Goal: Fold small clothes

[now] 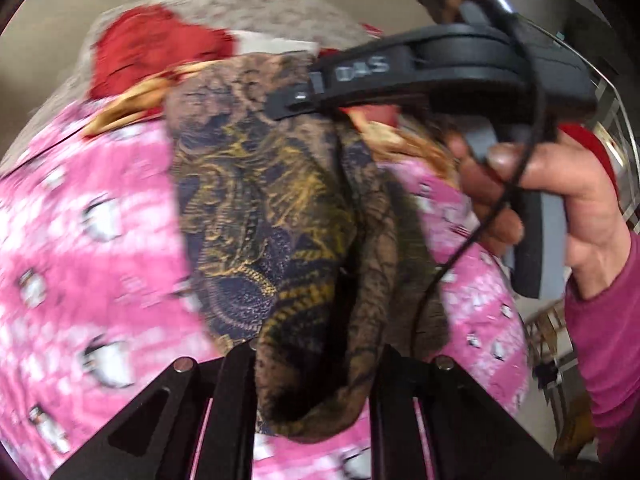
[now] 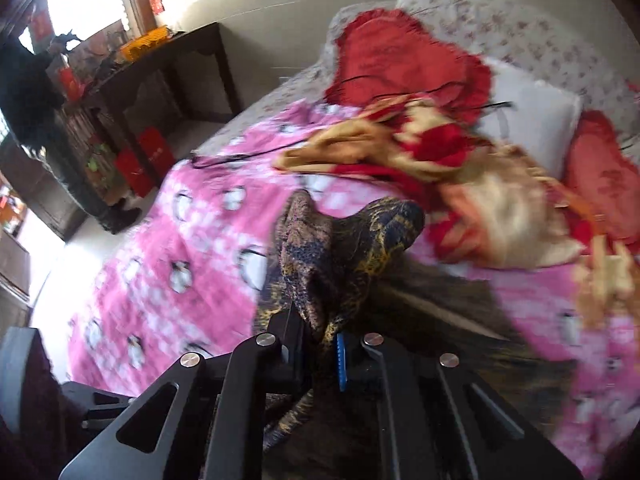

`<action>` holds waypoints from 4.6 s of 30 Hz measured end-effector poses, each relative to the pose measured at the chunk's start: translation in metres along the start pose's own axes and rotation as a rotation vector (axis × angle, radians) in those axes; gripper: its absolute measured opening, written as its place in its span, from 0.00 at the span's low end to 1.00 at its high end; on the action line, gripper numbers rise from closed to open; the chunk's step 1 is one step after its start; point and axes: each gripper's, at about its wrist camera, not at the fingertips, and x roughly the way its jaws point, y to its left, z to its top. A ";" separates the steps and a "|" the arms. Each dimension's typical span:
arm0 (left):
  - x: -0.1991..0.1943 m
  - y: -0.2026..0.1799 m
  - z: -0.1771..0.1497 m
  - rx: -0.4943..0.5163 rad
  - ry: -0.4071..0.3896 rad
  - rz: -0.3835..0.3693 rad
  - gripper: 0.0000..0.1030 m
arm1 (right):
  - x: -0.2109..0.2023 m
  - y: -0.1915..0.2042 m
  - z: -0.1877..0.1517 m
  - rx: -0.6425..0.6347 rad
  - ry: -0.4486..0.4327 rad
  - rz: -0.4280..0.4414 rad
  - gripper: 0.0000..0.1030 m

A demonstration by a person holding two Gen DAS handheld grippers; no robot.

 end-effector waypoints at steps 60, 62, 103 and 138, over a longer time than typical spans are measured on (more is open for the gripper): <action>0.112 -0.004 0.014 0.027 0.061 0.297 0.76 | -0.059 -0.163 -0.144 0.486 -0.211 -0.164 0.16; 0.116 -0.004 0.020 0.027 0.059 0.309 0.76 | -0.051 -0.156 -0.136 0.472 -0.206 -0.128 0.16; 0.144 0.068 0.009 -0.229 0.095 -0.028 0.94 | -0.021 -0.187 -0.248 0.619 -0.150 0.121 0.65; -0.043 0.057 -0.105 -0.128 0.011 0.277 0.81 | -0.094 0.056 -0.252 0.271 0.066 0.115 0.34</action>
